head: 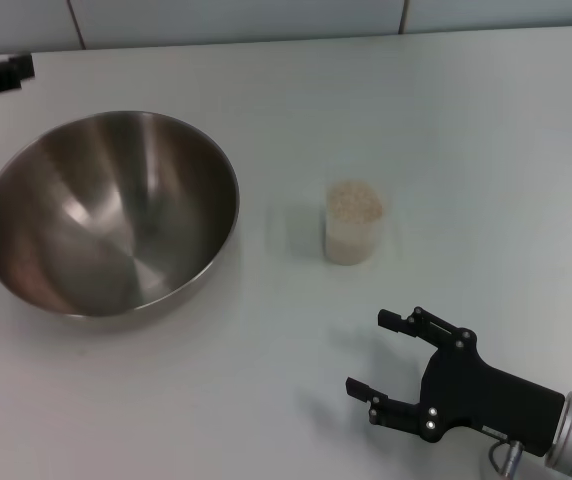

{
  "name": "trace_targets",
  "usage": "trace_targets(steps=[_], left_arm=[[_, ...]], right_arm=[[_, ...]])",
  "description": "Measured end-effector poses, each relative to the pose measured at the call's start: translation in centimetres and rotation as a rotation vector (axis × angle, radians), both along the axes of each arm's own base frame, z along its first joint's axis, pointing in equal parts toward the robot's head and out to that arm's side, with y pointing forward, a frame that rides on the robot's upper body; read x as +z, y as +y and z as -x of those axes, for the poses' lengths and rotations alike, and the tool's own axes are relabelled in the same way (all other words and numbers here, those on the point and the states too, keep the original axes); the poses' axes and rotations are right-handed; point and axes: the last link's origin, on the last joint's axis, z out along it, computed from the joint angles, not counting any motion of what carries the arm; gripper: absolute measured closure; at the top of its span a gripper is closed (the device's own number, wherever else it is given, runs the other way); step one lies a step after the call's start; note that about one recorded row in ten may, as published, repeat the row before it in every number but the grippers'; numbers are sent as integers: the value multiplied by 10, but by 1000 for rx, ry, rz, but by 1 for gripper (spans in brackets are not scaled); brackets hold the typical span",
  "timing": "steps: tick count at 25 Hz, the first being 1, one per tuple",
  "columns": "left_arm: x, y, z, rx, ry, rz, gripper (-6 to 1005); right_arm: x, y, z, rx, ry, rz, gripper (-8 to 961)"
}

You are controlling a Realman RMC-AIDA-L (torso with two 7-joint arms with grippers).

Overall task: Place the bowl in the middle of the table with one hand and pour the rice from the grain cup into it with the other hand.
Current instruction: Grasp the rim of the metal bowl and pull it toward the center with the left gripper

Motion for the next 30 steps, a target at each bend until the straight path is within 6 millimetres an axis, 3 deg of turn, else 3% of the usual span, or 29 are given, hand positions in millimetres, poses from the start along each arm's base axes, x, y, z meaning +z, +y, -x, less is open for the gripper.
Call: trace_targets(steps=[4, 10, 16, 25, 30], left_arm=[[-7, -6, -1, 26, 41, 80, 231], [-30, 1, 10, 112, 199, 167, 243], [-35, 8, 15, 138, 211, 148, 256], [-59, 12, 21, 167, 247, 239, 274], [-57, 13, 17, 160, 240, 249, 285]], right_arm=[[0, 0, 0, 0, 0, 0, 138], [0, 0, 0, 4, 0, 2, 140], [0, -1, 0, 8, -2, 10, 142], [0, -1, 0, 8, -2, 10, 144], [0, -2, 0, 7, -1, 10, 145]])
